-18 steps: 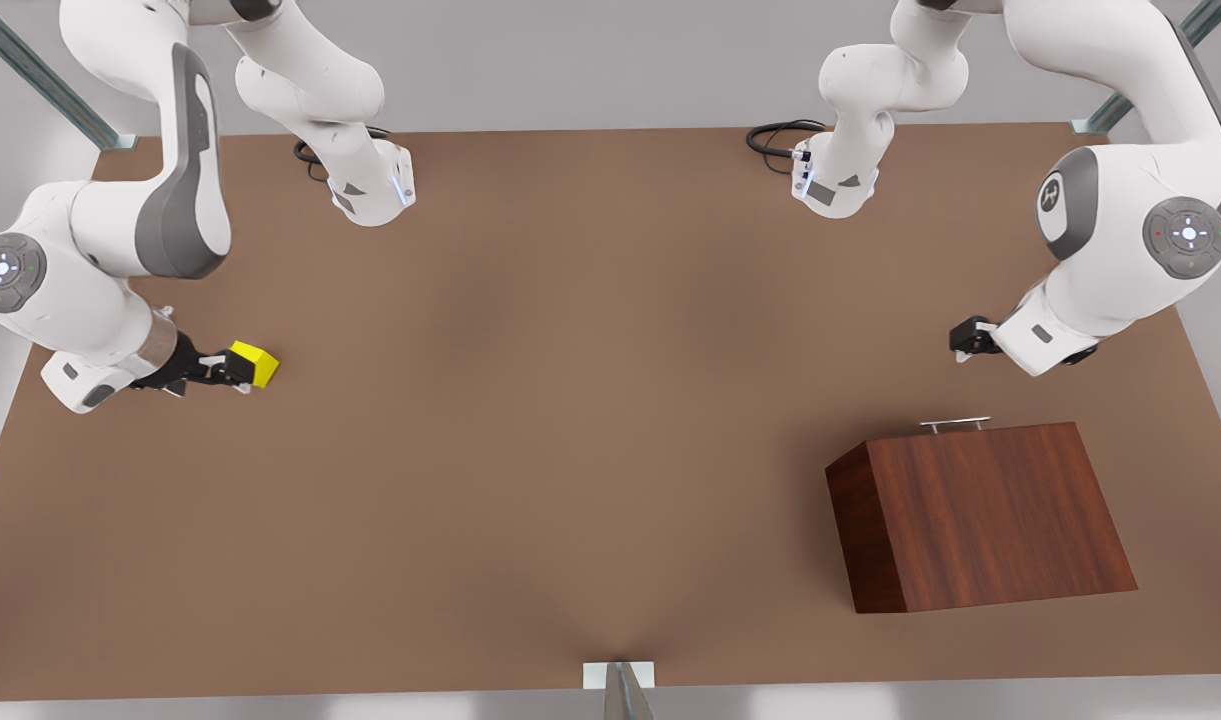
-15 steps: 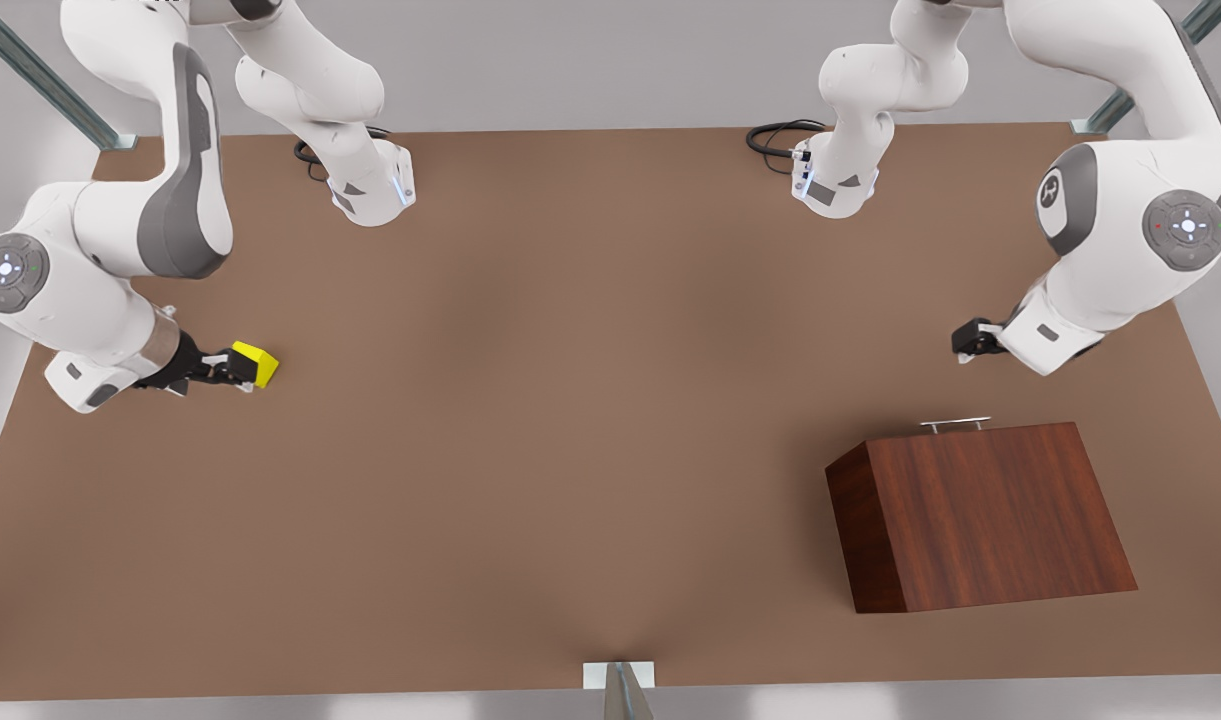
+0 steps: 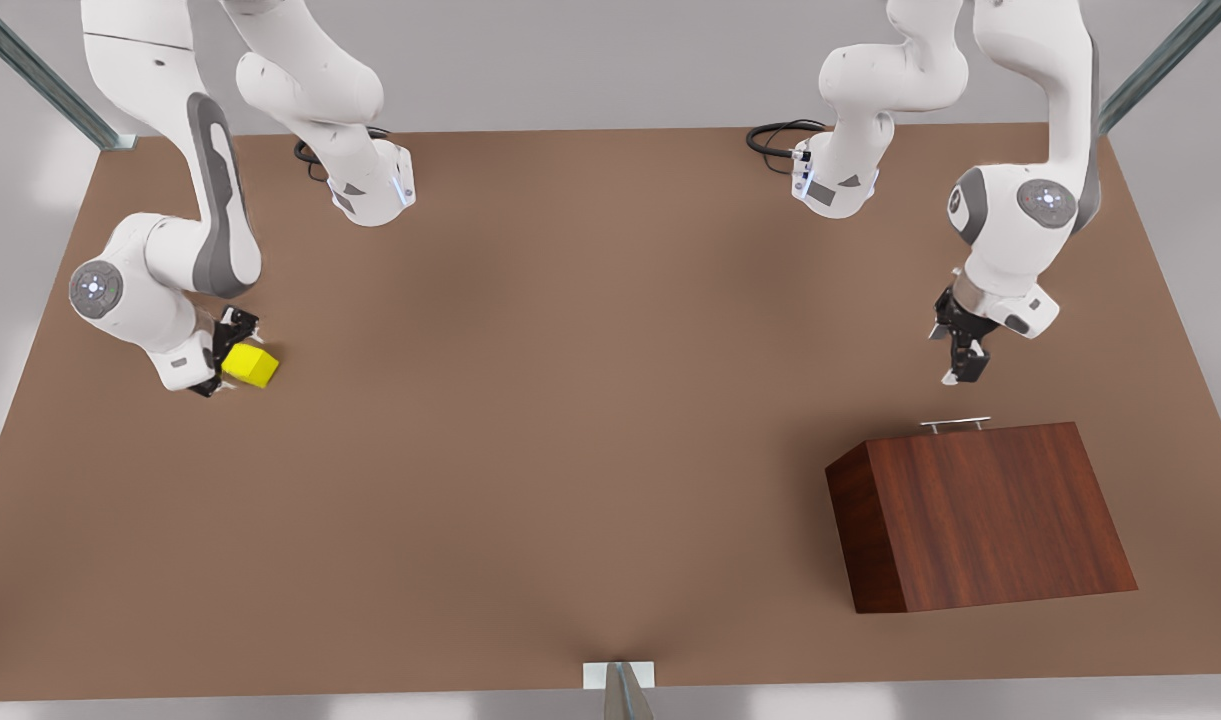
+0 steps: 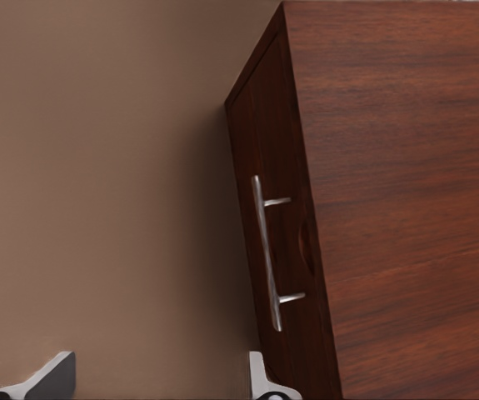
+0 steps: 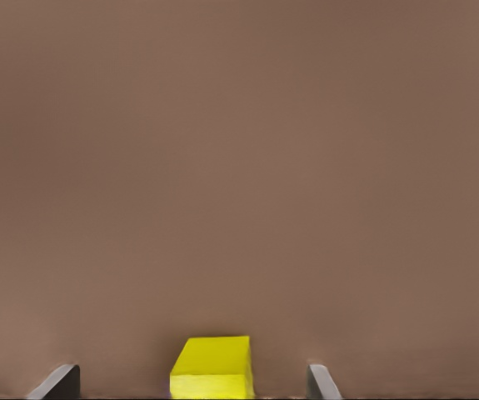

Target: Open the drawer with left arm, place the square in the middle with right arm, and place the square in the drawer with left arm

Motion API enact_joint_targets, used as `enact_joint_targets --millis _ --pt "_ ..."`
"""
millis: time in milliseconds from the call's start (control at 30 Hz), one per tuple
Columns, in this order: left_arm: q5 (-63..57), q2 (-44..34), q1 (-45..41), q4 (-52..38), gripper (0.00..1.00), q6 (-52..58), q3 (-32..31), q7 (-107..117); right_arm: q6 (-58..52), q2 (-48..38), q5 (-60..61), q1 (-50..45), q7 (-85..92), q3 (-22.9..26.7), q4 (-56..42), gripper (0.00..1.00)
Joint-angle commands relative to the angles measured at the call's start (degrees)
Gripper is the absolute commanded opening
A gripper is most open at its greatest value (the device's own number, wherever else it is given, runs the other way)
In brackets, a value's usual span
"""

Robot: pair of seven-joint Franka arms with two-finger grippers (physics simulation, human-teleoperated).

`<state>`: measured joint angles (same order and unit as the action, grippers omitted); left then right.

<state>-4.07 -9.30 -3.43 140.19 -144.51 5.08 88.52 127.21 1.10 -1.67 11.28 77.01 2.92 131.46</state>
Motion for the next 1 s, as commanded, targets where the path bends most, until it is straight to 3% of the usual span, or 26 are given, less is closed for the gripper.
enact_joint_targets --millis 0,67,267,967 --pt "0.1 0.2 0.0 0.0 1.0 -0.2 0.0 0.3 0.4 0.2 0.0 1.3 0.4 0.5 0.0 1.0" --pt "0.2 1.1 0.0 0.0 1.0 -1.9 0.0 3.8 3.7 1.7 0.0 1.6 0.8 3.3 1.8 1.0" --pt "0.4 5.4 0.1 -0.2 1.0 -6.8 0.0 5.8 15.4 2.2 -0.1 3.0 10.6 3.4 11.2 1.0" --pt "-0.1 13.9 1.2 -1.9 1.0 -15.4 2.0 4.8 24.9 8.7 -0.1 5.5 15.2 4.5 14.3 1.0"
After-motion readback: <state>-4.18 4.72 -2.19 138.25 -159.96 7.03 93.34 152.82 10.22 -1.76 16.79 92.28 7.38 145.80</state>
